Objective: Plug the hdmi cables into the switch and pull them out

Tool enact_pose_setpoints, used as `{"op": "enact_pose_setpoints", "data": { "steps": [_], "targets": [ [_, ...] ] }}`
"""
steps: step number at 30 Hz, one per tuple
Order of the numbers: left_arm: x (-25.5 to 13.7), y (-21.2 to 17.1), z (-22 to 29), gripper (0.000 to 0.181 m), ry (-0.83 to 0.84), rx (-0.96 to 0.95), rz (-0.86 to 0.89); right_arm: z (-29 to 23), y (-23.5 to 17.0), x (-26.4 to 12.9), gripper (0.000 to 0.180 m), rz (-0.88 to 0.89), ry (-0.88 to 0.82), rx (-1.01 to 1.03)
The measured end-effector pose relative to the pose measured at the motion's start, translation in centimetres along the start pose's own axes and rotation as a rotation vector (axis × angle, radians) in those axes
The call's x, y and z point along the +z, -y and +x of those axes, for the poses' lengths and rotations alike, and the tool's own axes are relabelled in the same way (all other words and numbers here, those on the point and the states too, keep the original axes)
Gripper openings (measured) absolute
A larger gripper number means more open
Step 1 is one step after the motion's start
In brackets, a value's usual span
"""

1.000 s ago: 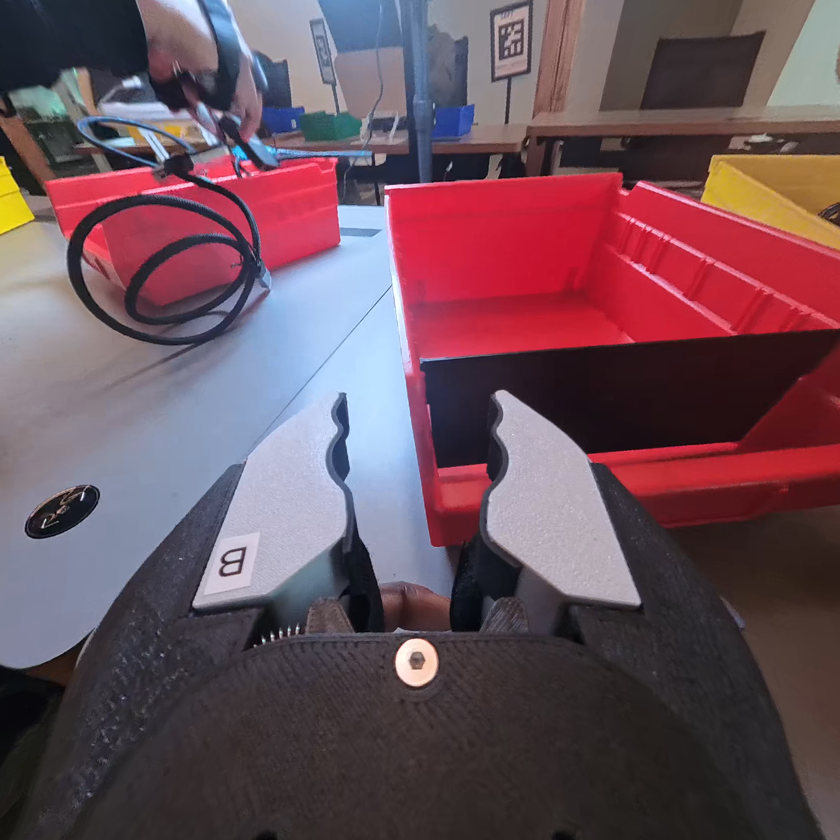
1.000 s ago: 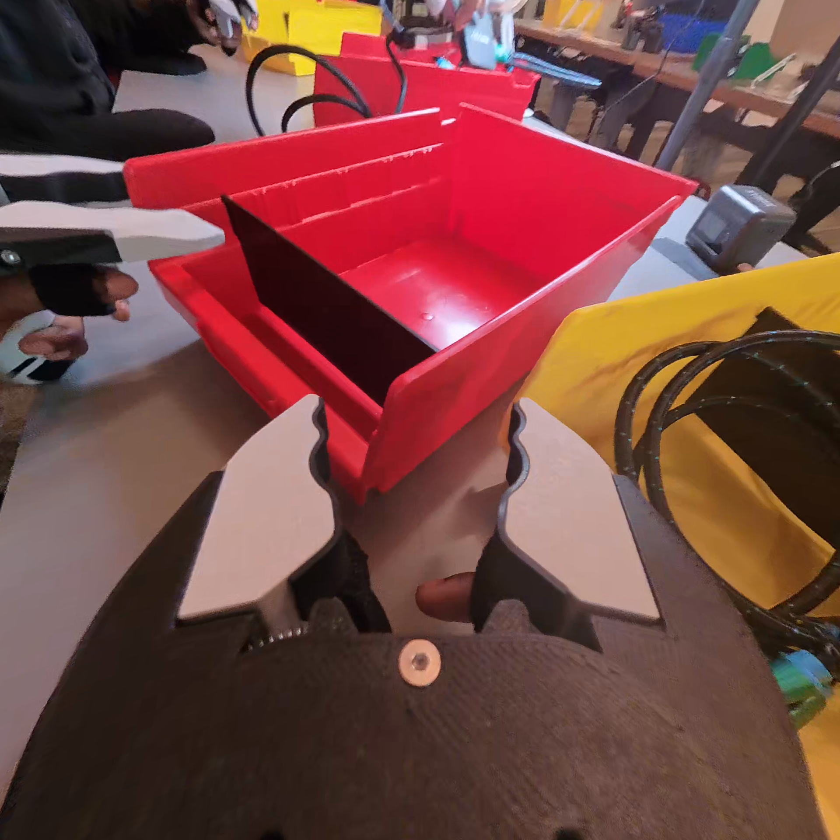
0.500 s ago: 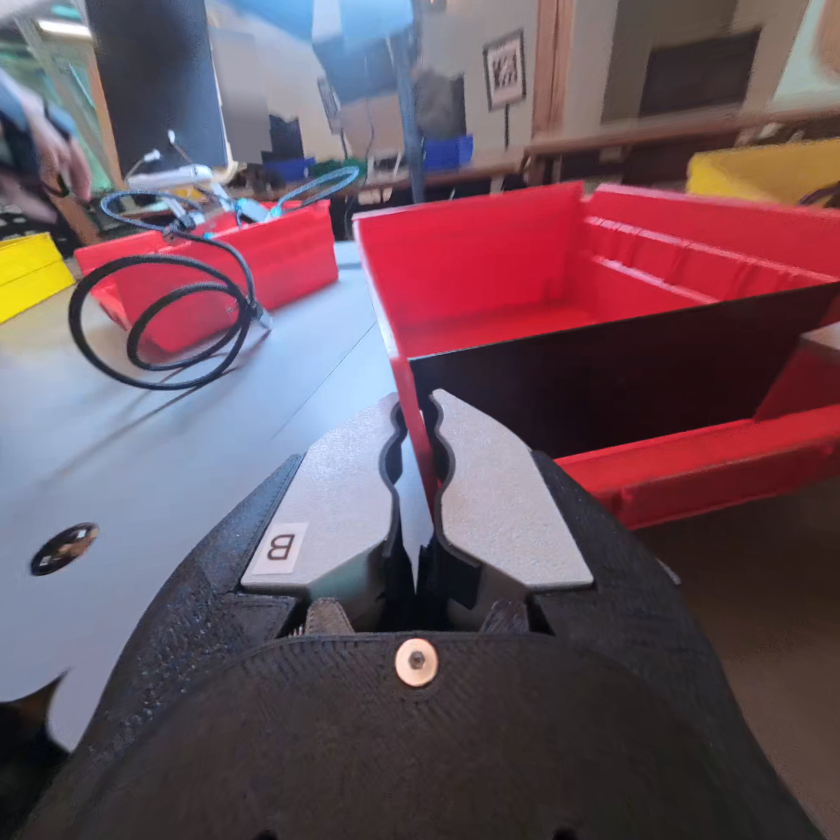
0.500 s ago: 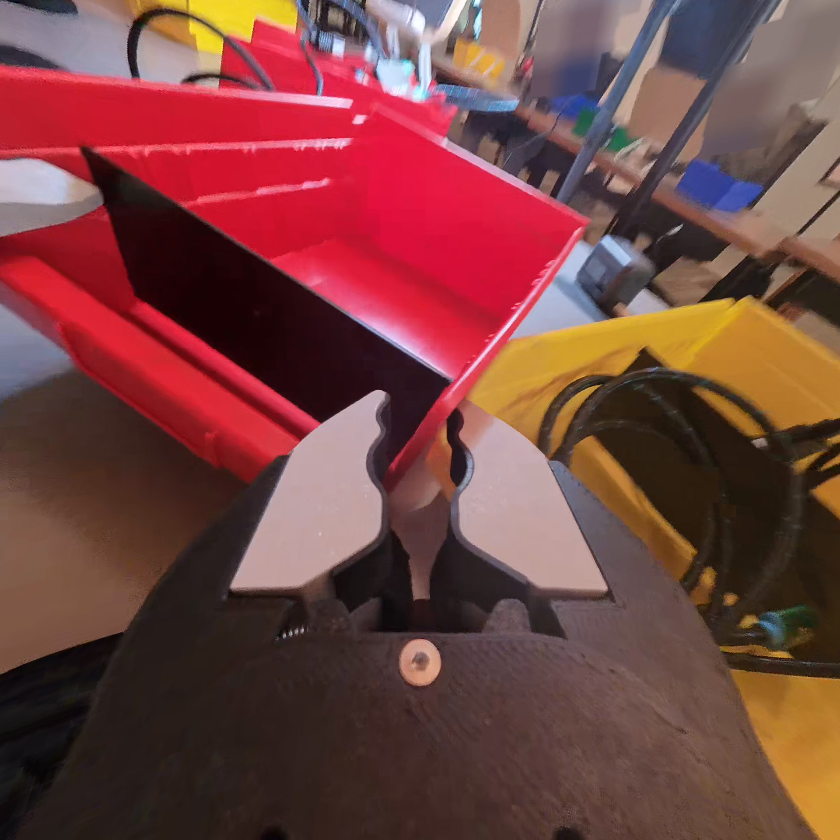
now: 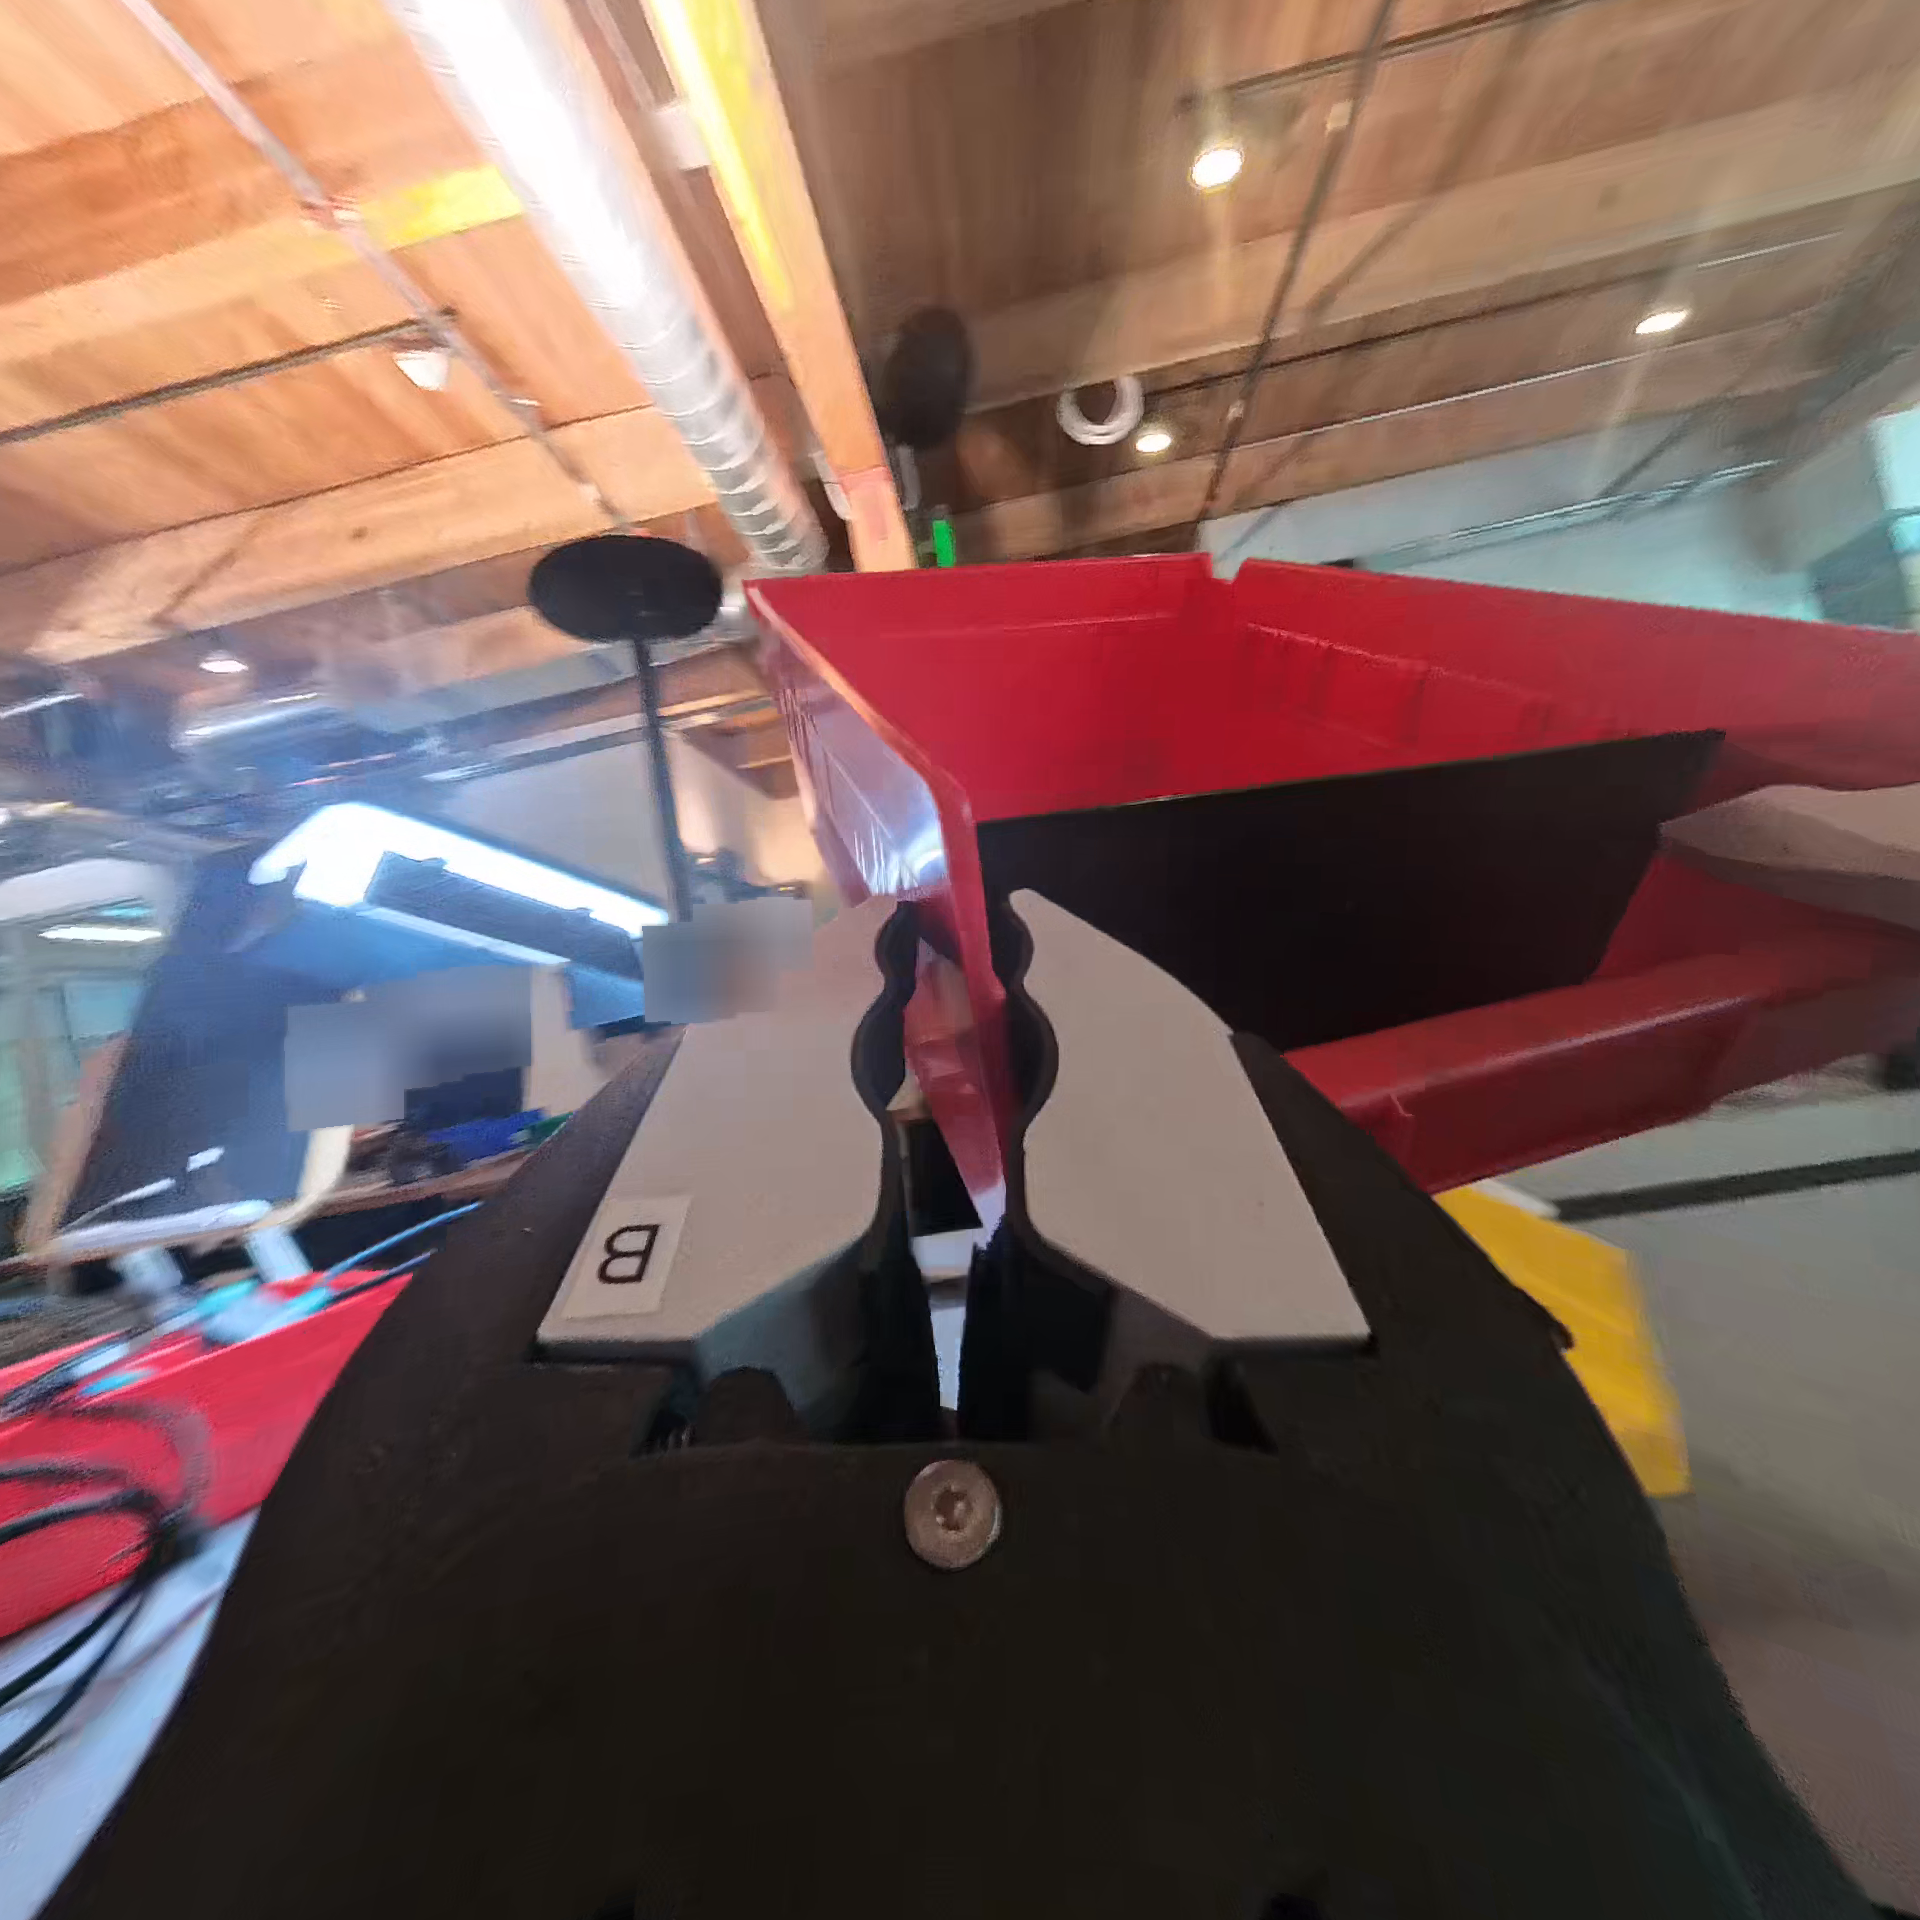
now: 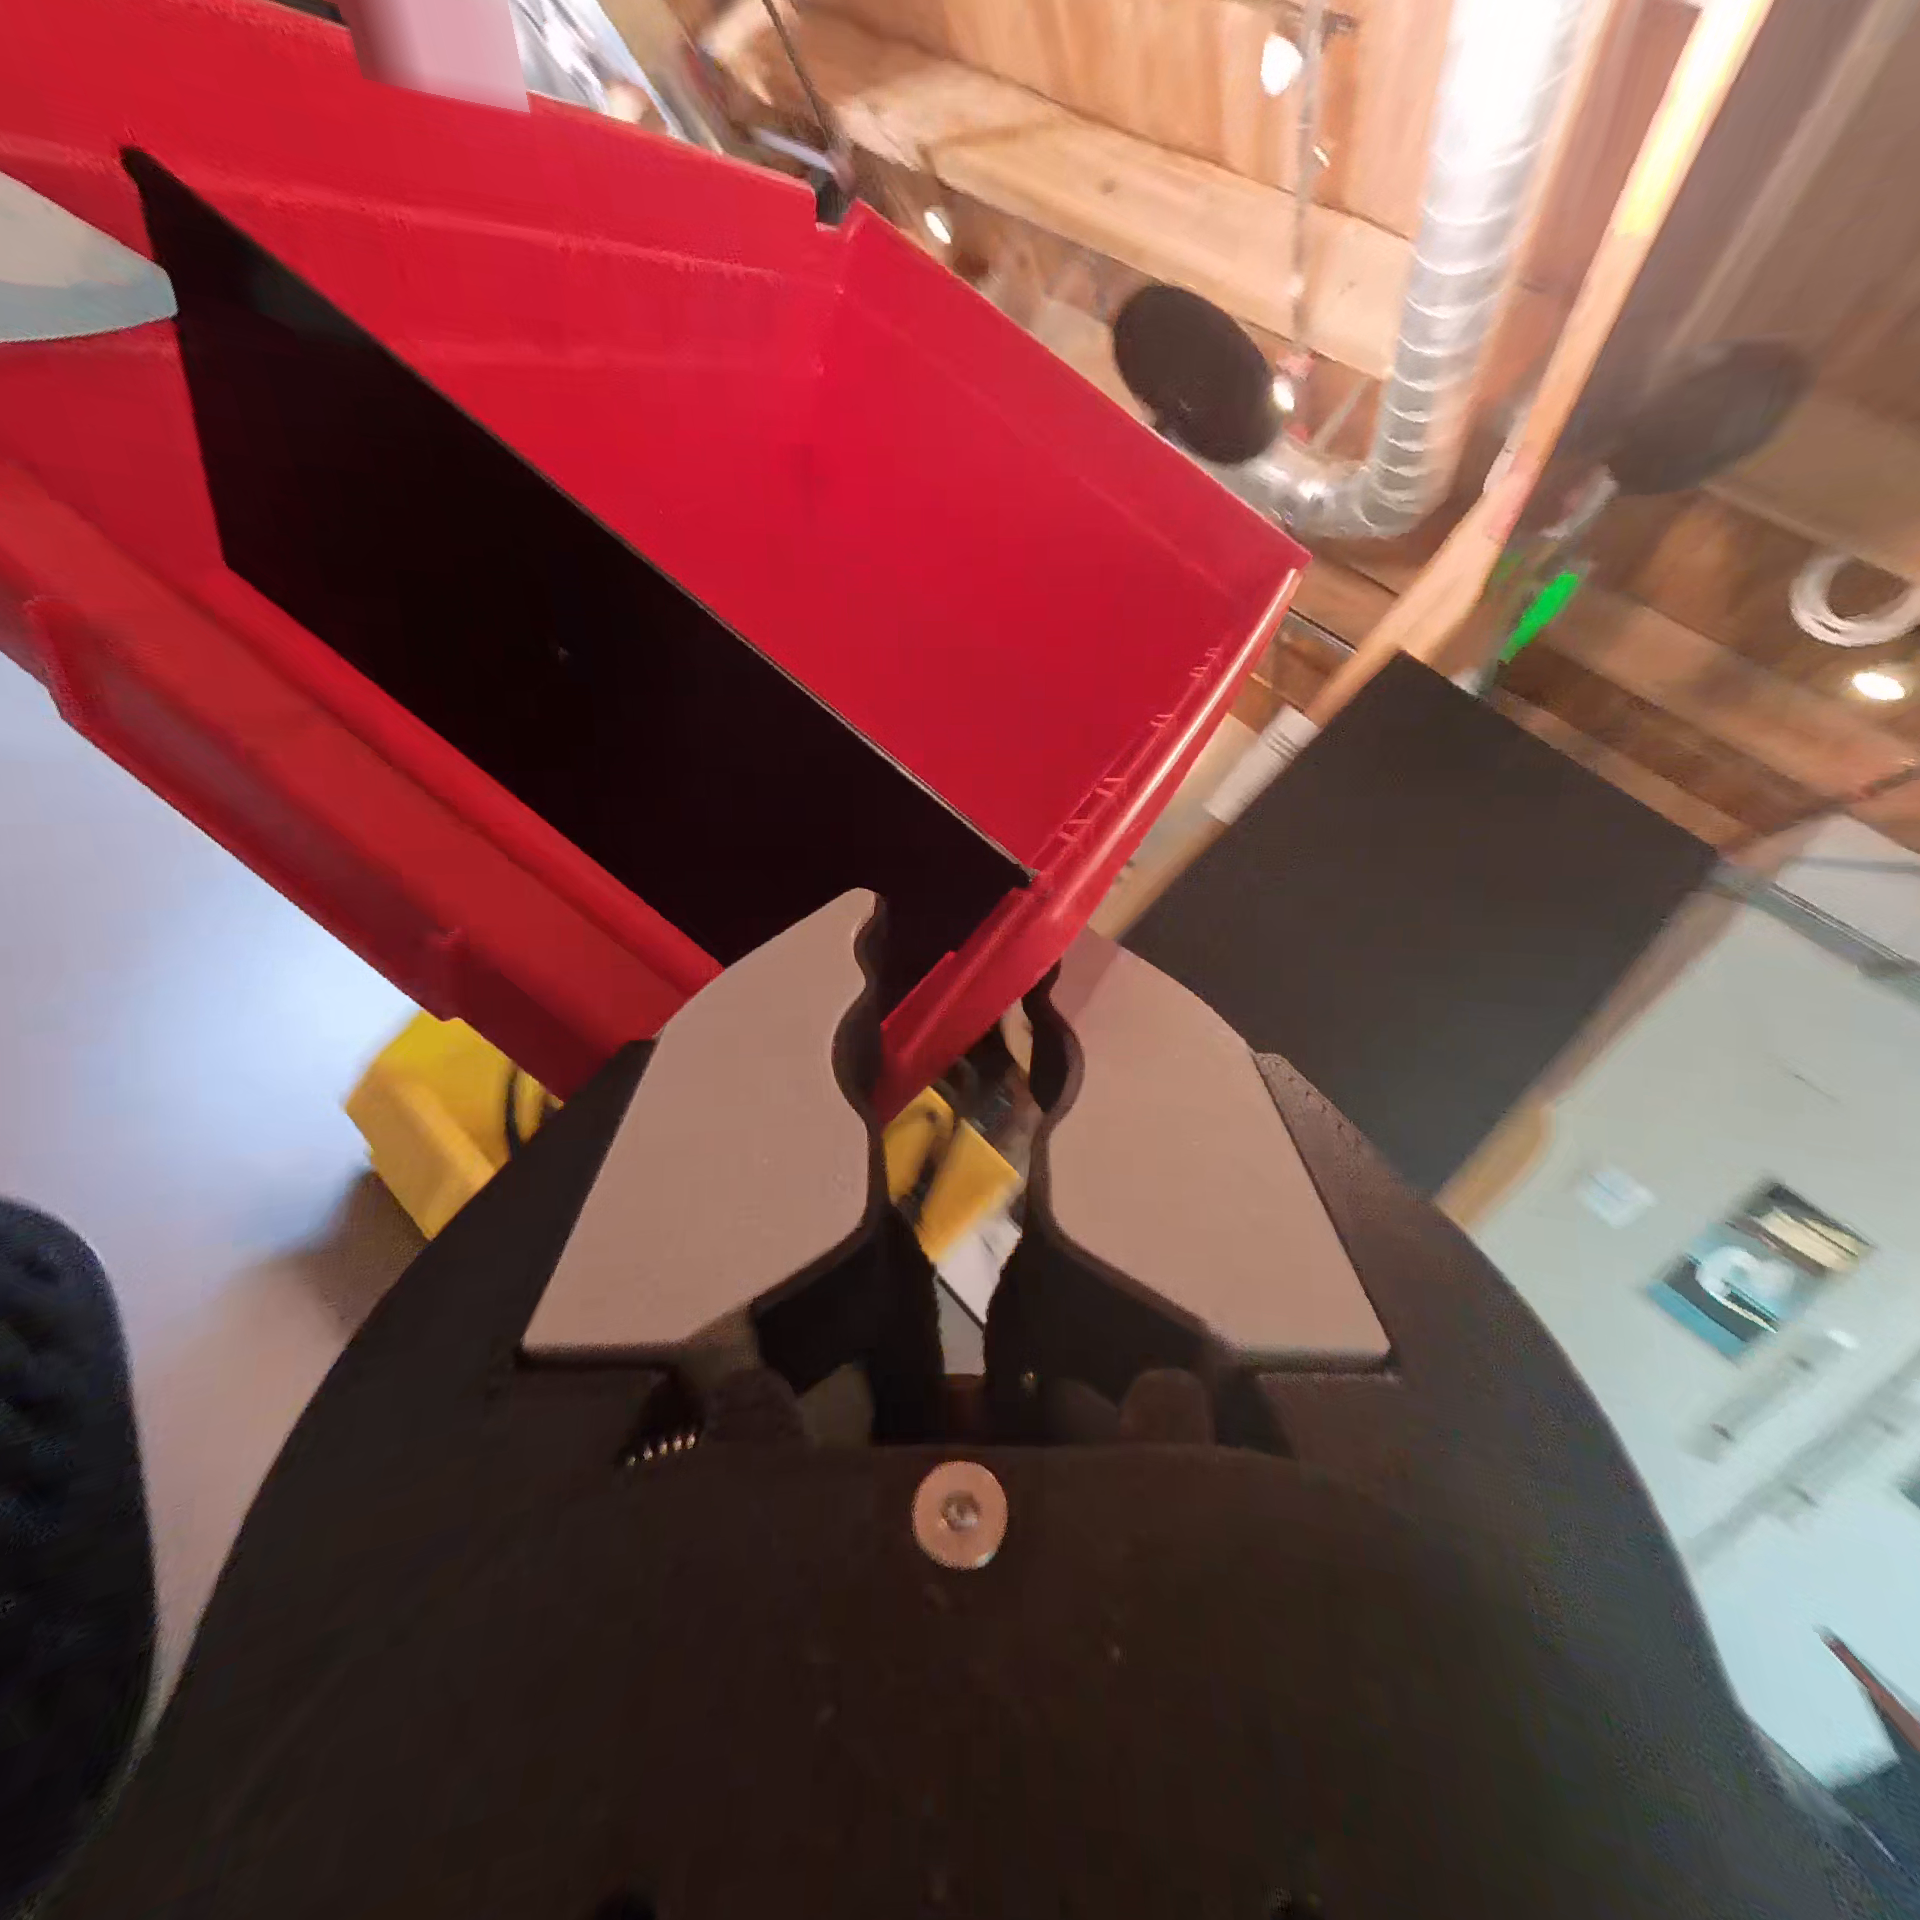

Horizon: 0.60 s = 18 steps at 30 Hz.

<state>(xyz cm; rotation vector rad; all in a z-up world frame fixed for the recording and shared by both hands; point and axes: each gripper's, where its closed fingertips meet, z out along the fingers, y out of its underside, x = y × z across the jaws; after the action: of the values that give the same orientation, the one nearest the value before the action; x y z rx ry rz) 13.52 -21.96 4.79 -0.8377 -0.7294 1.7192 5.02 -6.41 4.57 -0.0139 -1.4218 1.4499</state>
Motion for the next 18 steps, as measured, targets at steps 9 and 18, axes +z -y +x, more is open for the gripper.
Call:
{"op": "enact_pose_setpoints", "data": {
  "steps": [9, 18],
  "targets": [
    [9.1, -2.3, 23.7, 0.02, -0.521, -0.13, -0.154, 16.7, -11.8, -12.9, 0.023, -0.431, -0.268, -0.012],
    [9.8, -14.2, 39.8, 0.022, -0.779, -0.064, -0.485, 22.2, -27.0, -19.6, 0.021, -0.77, -0.264, 0.019]
  ]
}}
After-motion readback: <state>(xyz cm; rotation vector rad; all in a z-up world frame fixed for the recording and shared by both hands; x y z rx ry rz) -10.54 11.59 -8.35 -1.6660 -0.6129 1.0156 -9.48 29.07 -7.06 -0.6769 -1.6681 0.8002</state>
